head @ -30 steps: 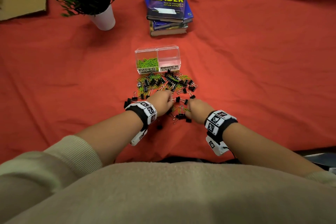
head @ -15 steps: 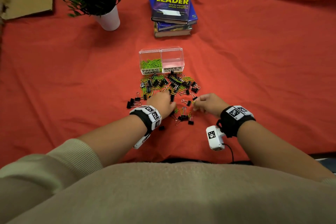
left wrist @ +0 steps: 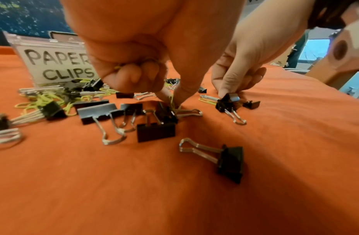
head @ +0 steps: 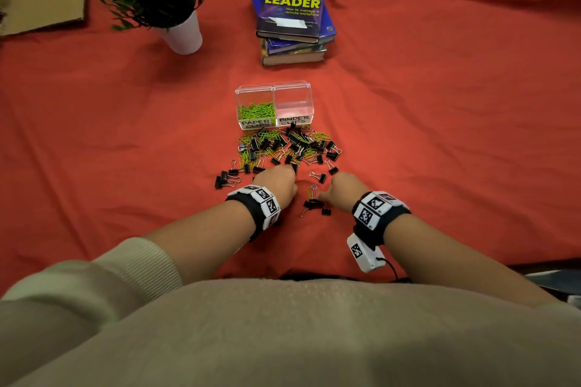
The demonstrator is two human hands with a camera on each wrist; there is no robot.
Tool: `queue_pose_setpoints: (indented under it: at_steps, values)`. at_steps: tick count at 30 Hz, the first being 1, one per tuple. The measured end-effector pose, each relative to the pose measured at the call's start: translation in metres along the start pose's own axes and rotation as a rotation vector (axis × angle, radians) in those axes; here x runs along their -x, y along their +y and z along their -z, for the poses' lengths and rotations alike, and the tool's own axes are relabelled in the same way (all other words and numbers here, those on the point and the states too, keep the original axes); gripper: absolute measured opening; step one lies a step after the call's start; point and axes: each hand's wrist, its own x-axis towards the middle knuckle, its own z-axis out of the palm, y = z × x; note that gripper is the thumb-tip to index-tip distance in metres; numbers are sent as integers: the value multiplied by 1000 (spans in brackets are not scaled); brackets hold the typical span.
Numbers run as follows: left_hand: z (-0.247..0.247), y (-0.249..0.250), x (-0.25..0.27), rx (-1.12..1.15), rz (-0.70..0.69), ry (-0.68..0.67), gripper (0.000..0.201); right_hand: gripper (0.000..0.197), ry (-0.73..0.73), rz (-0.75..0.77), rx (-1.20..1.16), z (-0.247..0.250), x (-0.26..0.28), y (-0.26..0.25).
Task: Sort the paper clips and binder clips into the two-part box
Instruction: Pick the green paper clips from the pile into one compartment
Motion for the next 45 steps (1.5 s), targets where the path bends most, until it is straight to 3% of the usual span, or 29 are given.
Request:
queue_pose_setpoints:
  at_steps: [5,8,12,17,19,23,31,34,38,42,45]
  values:
    - [4,-14,2,241,-13,-15,11,23,24,2,-27,-1,1,-9]
    - [13,-22,4,443,11,35,11,38,-14,-18,-78,-1,-4,-3]
    - [23,-35,6,598,60,62,13,22,-100,22,-390,8,-3,5]
    - [25,-43,5,752,69,63,8,32,-142,24,-667,16,-1,13]
    - [26,-41,7,814,83,49,4,28,-111,46,-512,16,2,12]
    - [25,-39,7,903,118,-15,17,14,-75,176,15,5,3,9]
    - [29,-35,-1,1080,217,-80,35,18,-54,233,210,-8,1,-1]
    - [32,-33,-1,1137,252,-82,29,31,-57,230,208,-8,2,0]
    - [28,-32,-4,1022,239,-123,33,19,-50,140,-137,4,1,11]
    - [14,-29,-5,742,130,-56,40,18,-91,60,-658,14,2,20]
    - [6,-26,-1,428,16,-40,29,20,-111,66,-901,21,5,15]
